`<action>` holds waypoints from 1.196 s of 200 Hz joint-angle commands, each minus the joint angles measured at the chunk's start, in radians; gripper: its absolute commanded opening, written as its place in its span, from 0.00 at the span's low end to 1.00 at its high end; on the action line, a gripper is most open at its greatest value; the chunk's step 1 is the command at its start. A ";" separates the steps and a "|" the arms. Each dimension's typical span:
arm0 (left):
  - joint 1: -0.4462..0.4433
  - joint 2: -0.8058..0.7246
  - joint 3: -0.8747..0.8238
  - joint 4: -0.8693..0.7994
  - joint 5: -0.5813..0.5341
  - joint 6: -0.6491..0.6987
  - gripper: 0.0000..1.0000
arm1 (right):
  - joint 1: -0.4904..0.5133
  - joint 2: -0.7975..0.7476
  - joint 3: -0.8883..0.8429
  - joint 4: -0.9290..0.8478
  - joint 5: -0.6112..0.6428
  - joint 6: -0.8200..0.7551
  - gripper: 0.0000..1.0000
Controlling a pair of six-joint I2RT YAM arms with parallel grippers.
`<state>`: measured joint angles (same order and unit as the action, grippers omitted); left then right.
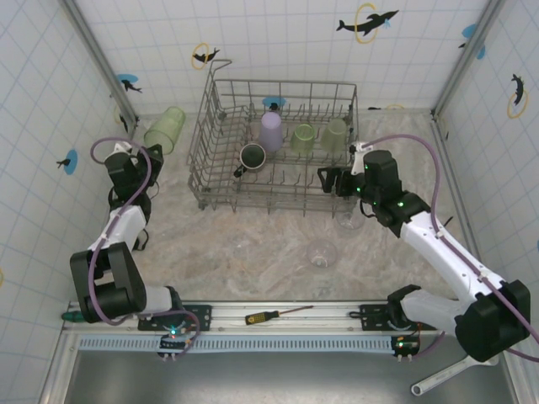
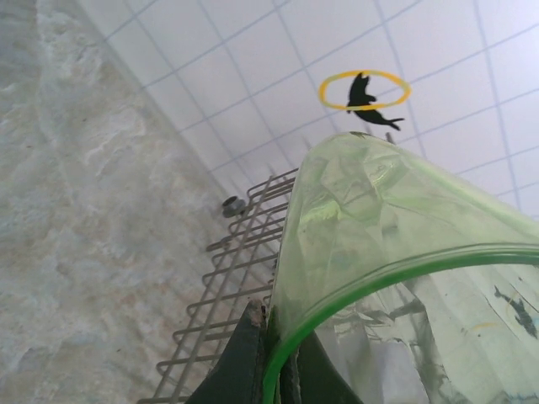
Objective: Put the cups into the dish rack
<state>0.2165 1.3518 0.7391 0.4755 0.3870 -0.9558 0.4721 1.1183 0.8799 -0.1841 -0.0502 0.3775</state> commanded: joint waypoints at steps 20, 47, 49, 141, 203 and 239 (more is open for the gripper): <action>0.005 -0.035 -0.008 0.118 0.082 -0.031 0.00 | 0.012 0.023 0.061 0.013 -0.022 0.011 1.00; 0.005 -0.038 0.003 0.134 0.123 -0.038 0.00 | 0.023 0.044 0.077 0.010 -0.030 0.013 1.00; 0.006 -0.039 0.005 0.136 0.127 -0.039 0.00 | 0.025 0.045 0.077 0.011 -0.030 0.013 1.00; -0.071 -0.028 0.070 0.138 0.282 -0.057 0.00 | 0.042 0.103 0.102 0.087 -0.121 0.065 1.00; -0.162 0.017 0.166 0.063 0.382 0.030 0.00 | 0.042 0.169 0.167 0.211 -0.269 0.156 1.00; -0.223 0.052 0.229 0.000 0.439 0.087 0.00 | 0.042 0.203 0.189 0.321 -0.377 0.222 1.00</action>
<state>0.0265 1.3899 0.9138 0.5041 0.7502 -0.9382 0.5098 1.2949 1.0138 0.0086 -0.3168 0.5354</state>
